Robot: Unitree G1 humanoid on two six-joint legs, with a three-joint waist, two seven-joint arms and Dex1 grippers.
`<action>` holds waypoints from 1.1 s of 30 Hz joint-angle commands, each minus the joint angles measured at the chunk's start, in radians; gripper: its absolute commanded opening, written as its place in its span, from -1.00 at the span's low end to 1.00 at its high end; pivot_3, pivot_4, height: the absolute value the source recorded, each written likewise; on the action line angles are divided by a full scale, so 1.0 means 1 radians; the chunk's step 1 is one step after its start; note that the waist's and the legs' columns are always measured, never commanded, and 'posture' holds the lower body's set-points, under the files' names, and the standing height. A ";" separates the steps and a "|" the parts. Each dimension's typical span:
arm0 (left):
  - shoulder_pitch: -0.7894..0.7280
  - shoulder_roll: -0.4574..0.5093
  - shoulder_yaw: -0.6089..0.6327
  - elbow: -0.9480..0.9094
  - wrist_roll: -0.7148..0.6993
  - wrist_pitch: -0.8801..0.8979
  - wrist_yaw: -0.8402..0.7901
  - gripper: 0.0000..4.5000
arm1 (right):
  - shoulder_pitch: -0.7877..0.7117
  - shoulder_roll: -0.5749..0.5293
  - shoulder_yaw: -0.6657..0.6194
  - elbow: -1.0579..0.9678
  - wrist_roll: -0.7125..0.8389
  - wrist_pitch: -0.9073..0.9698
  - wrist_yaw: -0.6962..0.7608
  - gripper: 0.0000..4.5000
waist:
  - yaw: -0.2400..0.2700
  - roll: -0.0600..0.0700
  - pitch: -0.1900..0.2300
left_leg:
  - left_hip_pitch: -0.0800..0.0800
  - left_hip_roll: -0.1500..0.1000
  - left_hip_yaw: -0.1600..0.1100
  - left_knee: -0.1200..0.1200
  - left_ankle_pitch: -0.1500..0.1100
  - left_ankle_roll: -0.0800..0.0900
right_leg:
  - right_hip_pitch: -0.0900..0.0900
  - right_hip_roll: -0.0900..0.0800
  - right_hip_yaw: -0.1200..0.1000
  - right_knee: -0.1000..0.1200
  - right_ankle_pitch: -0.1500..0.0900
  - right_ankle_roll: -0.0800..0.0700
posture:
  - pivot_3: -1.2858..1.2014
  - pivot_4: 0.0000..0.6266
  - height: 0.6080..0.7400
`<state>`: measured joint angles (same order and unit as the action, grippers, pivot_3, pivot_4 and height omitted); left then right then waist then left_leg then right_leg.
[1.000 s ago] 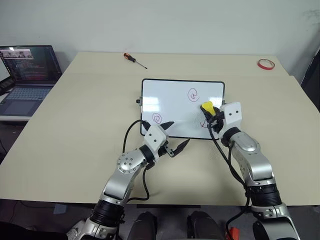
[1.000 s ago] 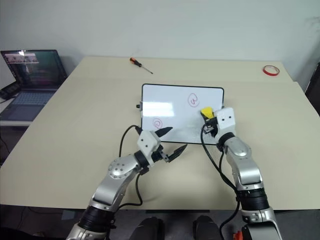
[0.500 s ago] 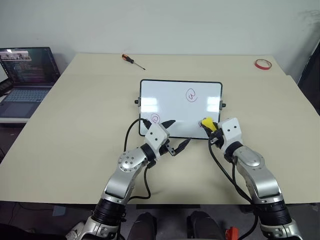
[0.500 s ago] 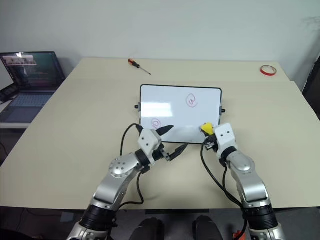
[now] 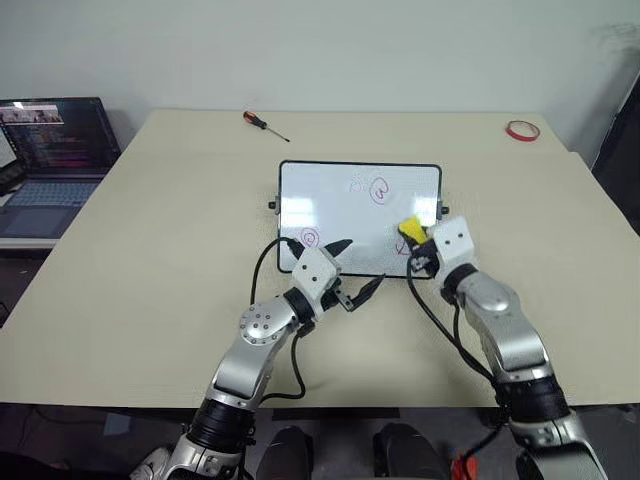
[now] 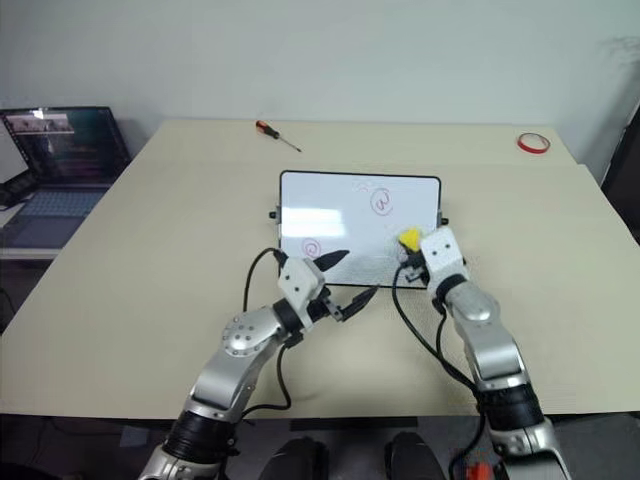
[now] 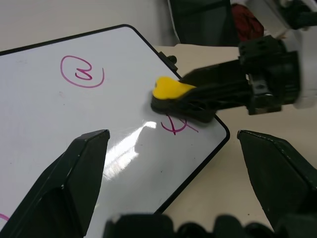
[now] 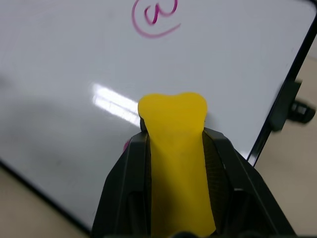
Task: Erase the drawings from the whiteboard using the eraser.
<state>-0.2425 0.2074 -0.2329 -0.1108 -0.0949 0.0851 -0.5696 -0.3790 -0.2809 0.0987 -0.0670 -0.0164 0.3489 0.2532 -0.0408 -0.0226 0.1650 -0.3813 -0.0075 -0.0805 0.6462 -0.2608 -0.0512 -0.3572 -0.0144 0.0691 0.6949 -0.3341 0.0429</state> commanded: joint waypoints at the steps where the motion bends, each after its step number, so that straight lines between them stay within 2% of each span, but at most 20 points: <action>1: -0.008 0.001 -0.009 -0.043 0.002 -0.007 -0.001 1.00 | -0.039 0.011 -0.010 0.040 -0.016 -0.053 -0.017 -0.51 | 0.000 0.000 0.000 | 0.000 0.000 0.000 -0.001 0.000 0.000 | 0.000 0.000 0.000 -0.001 0.000 0.000 | 0.03 -0.52 1.00; 6: -0.006 0.006 -0.002 -0.053 0.001 0.000 0.004 1.00 | -0.026 -0.004 0.010 0.051 -0.029 -0.038 0.011 -0.51 | 0.000 0.000 0.000 | -0.001 0.000 0.000 -0.001 0.000 0.000 | 0.000 -0.002 0.000 -0.004 0.000 0.000 | 0.03 -0.52 1.00; 14: 0.003 0.009 -0.005 -0.065 0.002 0.009 0.015 1.00 | 0.159 -0.101 0.050 -0.077 -0.050 0.036 0.117 -0.51 | 0.007 0.000 0.000 | 0.000 0.000 -0.002 -0.001 0.000 0.000 | 0.004 -0.002 0.000 -0.007 0.000 0.000 | 0.03 -0.52 1.00; 20: 0.003 -0.001 -0.014 -0.064 0.003 0.009 0.019 1.00 | 0.216 -0.149 0.026 -0.113 -0.059 0.065 0.132 -0.51 | 0.009 0.000 0.000 | 0.002 0.000 -0.003 0.000 0.000 0.000 | 0.006 -0.002 -0.001 -0.008 0.000 0.000 | 0.03 -0.52 1.00; 27: -0.009 -0.013 -0.024 -0.039 -0.001 -0.010 0.009 1.00 | 0.205 -0.163 0.000 -0.122 -0.060 0.061 0.115 -0.51 | 0.010 0.000 0.000 | 0.001 0.000 -0.004 0.000 0.000 0.000 | 0.007 -0.002 -0.001 -0.010 0.000 0.001 | 0.03 -0.52 1.00; 33: -0.019 -0.020 -0.031 -0.030 0.000 -0.015 0.000 1.00 | 0.066 -0.103 0.037 -0.052 -0.096 -0.040 0.056 -0.51 | 0.004 0.000 0.000 | 0.002 0.000 -0.003 0.000 0.000 0.000 | 0.008 -0.002 -0.002 -0.013 0.003 0.003 | 0.03 -0.52 1.00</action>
<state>-0.2481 0.1926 -0.2531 -0.1234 -0.0941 0.0951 -0.5620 -0.2750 -0.3940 0.1404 -0.1422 -0.0824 0.3477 0.3445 -0.0364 -0.0227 0.1650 -0.3797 -0.0072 -0.0829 0.6458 -0.2608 -0.0506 -0.3496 -0.0158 0.0670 0.6819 -0.3308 0.0456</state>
